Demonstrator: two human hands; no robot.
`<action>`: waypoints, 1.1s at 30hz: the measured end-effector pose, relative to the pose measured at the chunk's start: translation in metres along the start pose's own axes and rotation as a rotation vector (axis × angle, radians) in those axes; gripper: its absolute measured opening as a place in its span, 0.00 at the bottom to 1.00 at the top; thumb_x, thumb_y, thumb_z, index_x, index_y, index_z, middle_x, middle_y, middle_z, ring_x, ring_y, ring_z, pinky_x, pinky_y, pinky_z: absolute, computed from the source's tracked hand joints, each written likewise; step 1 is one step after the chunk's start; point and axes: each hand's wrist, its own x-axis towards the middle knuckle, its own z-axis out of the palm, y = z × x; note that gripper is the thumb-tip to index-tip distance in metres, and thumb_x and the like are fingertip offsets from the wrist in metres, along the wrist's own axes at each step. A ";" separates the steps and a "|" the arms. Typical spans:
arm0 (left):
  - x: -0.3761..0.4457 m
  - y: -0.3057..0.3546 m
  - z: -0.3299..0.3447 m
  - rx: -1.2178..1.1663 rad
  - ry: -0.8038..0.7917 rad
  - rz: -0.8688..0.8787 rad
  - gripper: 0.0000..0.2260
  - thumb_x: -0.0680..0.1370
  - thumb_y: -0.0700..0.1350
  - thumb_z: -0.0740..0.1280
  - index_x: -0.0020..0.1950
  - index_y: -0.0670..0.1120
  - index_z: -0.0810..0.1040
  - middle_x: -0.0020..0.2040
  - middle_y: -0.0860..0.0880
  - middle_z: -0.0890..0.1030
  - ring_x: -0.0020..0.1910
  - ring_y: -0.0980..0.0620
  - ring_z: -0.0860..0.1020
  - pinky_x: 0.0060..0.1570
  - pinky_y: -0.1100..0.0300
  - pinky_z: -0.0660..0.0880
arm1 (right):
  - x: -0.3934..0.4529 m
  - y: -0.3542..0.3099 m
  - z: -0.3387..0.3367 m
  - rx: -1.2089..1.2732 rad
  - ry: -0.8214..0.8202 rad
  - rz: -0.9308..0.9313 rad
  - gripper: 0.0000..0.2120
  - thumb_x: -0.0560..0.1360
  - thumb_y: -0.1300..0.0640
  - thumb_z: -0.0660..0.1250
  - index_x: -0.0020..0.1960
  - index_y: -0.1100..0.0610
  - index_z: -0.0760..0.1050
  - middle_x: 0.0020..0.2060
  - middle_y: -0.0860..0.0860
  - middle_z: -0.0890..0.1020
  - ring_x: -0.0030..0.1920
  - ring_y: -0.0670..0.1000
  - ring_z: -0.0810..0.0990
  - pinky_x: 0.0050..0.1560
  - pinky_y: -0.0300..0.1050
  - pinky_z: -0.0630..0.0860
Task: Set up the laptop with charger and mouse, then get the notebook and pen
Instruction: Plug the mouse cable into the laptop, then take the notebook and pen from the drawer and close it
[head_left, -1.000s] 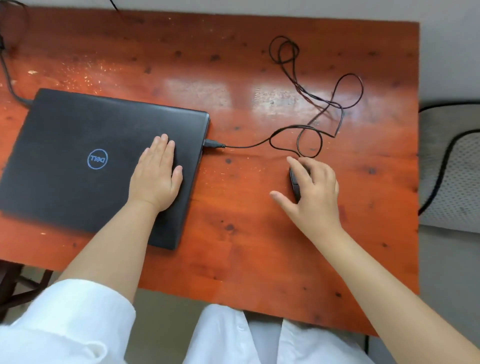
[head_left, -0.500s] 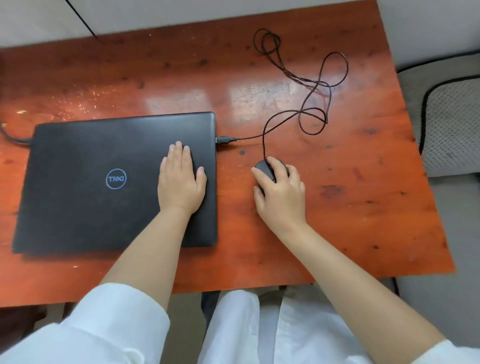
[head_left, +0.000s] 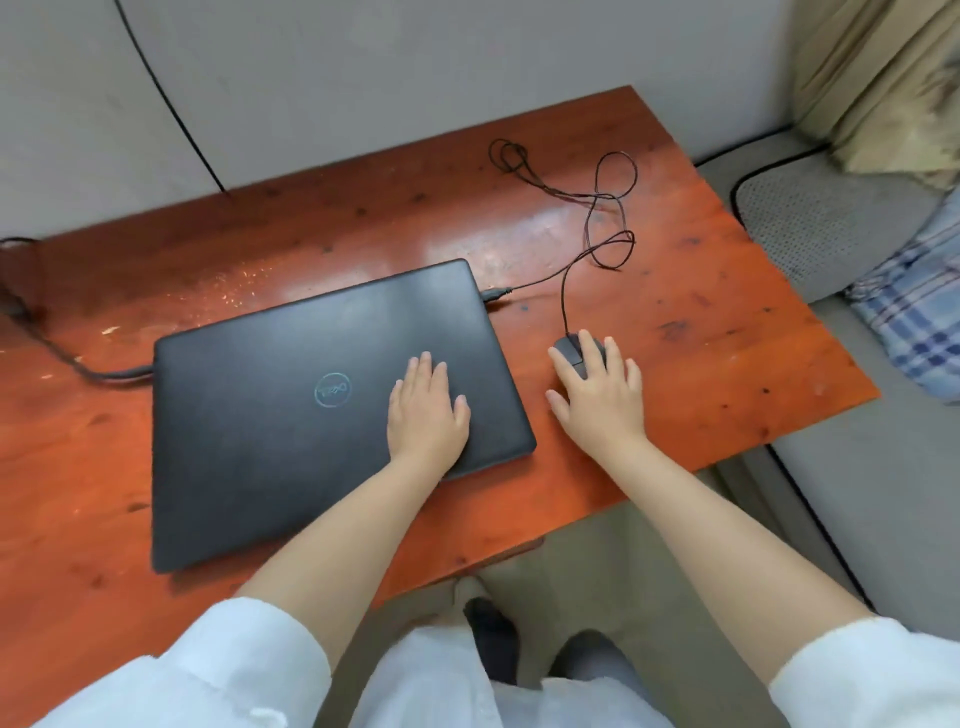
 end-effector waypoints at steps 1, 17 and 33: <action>-0.013 -0.005 0.000 0.030 0.017 -0.016 0.22 0.79 0.46 0.55 0.72 0.41 0.59 0.76 0.42 0.55 0.75 0.46 0.51 0.74 0.51 0.52 | -0.009 -0.003 -0.004 0.002 0.016 0.011 0.22 0.75 0.53 0.63 0.69 0.53 0.66 0.72 0.61 0.62 0.71 0.64 0.59 0.67 0.60 0.61; -0.296 -0.122 0.063 -0.006 0.083 -0.341 0.19 0.79 0.46 0.58 0.69 0.42 0.65 0.72 0.42 0.66 0.72 0.46 0.62 0.69 0.50 0.62 | -0.268 -0.085 0.063 0.263 -0.058 -0.202 0.12 0.62 0.70 0.73 0.45 0.70 0.78 0.44 0.67 0.82 0.45 0.66 0.81 0.39 0.55 0.80; -0.232 -0.271 0.209 -0.405 0.249 -0.457 0.27 0.77 0.47 0.63 0.70 0.35 0.59 0.68 0.34 0.67 0.67 0.38 0.67 0.65 0.48 0.66 | -0.213 -0.080 0.251 0.740 -0.066 0.382 0.22 0.78 0.58 0.60 0.70 0.64 0.60 0.68 0.61 0.68 0.67 0.61 0.67 0.67 0.52 0.65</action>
